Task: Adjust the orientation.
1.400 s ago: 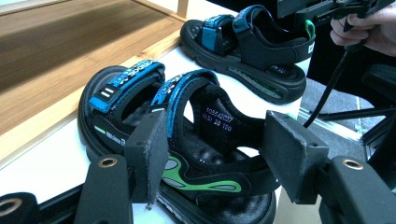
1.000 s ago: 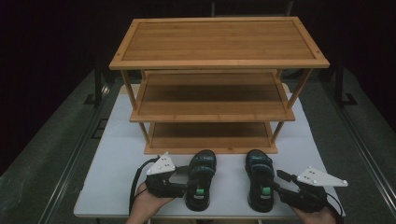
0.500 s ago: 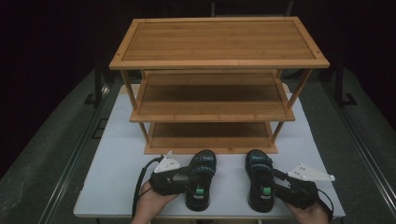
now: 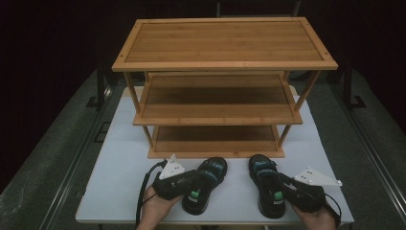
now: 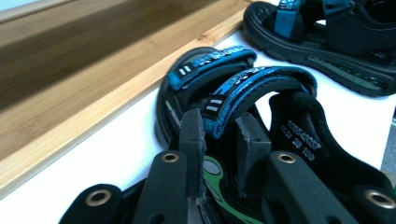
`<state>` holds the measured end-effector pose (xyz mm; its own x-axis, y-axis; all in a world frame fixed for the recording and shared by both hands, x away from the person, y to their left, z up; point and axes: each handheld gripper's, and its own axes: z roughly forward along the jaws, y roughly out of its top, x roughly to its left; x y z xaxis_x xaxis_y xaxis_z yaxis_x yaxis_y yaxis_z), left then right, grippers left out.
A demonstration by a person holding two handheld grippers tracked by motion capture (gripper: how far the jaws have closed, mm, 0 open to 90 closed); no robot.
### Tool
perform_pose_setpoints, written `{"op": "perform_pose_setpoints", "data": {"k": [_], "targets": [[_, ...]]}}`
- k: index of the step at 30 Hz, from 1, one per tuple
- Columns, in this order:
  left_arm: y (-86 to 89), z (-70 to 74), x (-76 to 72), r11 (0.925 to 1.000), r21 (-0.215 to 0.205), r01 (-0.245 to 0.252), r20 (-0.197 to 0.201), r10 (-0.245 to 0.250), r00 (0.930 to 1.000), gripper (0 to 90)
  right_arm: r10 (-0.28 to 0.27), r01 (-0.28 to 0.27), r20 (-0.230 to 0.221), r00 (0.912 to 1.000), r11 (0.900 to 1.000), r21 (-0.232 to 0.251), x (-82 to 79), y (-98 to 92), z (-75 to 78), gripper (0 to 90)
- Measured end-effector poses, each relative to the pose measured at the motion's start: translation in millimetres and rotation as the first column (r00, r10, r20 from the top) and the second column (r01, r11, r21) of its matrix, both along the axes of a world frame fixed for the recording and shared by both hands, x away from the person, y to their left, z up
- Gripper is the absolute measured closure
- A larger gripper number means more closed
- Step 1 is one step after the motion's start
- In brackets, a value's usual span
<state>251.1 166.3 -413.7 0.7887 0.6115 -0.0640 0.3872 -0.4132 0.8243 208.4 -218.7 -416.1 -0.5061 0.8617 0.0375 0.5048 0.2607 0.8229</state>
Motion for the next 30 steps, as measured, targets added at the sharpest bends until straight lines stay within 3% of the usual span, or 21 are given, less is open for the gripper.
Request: {"op": "perform_pose_setpoints", "data": {"k": [4,18,30], "targets": [[2.0,-2.4,-1.1,0.9998,-0.018,-0.008,0.012,0.008,0.9999,78.0,-0.011,0.012,0.025,0.9996,1.0,-0.017,-0.8,-0.3,-0.3,78.0],[18.3,-5.7,-4.6,0.9964,-0.077,-0.035,0.021,0.037,0.9991,78.6,-0.003,0.003,0.058,0.9983,1.0,-0.008,-5.2,2.9,3.6,79.6],[27.0,3.7,-3.1,0.9926,-0.11,-0.051,0.042,0.056,0.9975,78.6,0.013,-0.015,0.082,0.9965,1.0,0.017,-5.2,4.7,11.9,79.6]]}}
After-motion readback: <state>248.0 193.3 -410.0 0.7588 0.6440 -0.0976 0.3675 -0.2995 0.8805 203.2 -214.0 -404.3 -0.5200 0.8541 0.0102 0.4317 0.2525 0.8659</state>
